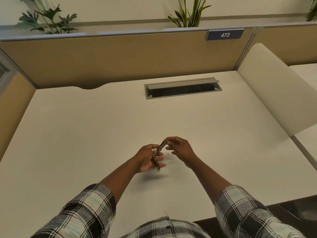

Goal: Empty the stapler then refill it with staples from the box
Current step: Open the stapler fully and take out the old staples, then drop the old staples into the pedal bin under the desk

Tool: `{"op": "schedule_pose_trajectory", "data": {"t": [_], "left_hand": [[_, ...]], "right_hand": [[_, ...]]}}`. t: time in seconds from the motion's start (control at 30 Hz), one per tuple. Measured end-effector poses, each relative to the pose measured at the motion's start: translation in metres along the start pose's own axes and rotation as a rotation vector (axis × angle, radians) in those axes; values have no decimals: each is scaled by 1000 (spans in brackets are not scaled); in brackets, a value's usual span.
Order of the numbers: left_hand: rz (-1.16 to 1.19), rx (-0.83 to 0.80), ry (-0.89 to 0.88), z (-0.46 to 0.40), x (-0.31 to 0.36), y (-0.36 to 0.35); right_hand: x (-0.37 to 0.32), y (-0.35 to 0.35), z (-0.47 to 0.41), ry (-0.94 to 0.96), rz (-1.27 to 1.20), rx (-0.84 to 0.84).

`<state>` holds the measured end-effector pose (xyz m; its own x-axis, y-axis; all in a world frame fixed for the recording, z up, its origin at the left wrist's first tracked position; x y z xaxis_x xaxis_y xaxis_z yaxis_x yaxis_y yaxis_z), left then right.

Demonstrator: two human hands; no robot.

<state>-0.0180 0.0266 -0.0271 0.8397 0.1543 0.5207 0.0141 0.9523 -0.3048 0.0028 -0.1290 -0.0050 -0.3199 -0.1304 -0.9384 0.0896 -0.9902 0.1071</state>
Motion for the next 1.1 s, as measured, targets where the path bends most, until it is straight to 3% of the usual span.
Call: {"op": "schedule_pose_trajectory", "data": {"t": [0.4,0.53,0.93,1.1], "left_hand": [[25,258,-186,-25,24,6],[-326,440,-304,-34,35,9],[-1375,570,-487,-49,48,-28],[-1549,560,-544,-55,47,-31]], "right_hand": [[15,6,-16,-89,43,-60],[23,13,-26,-99,125,-71],[33,31,-58,-44,534,-49],[31,28,-60,44,620,-48]]}}
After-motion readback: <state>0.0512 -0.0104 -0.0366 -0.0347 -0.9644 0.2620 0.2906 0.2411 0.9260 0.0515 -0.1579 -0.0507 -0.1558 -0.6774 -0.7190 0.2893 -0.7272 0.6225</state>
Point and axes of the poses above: each hand's wrist, its own z-axis away from the middle knuckle, its own y-axis out of the back of the hand, x = y × z, the point moved 6 cm from there along -z, towards the middle knuckle, and after that the axes turned 5 degrees about y, right-handed, at the moved point
